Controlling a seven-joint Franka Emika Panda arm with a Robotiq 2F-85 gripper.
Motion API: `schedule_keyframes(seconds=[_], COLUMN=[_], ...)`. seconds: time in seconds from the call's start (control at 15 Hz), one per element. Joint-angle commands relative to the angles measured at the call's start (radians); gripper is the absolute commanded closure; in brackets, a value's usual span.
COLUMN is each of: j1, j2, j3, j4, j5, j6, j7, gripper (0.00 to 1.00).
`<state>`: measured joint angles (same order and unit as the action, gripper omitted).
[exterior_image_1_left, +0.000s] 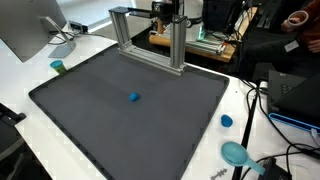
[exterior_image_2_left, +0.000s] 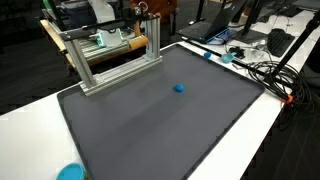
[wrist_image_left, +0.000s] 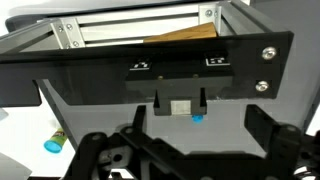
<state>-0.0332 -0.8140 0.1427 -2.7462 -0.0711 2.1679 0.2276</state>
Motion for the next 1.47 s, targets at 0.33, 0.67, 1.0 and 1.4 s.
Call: schedule_keyframes(seconds=[0.33,0.67,1.0,1.4], j1=[-0.01,-0.013,-0.008,0.001], j2=[0.077,0.074,0.079,0.071], j3=[-0.029,-0.06,-0.079,-0.079], j4=[0.03,0.034,0.032,0.021], j5=[-0.008,-0.004,-0.002,-0.001], j6=[0.009,-0.021,-0.057,-0.053], j7=[-0.019,-0.042,-0.076,-0.098], gripper=[0.11,0.07,0.21,0.17])
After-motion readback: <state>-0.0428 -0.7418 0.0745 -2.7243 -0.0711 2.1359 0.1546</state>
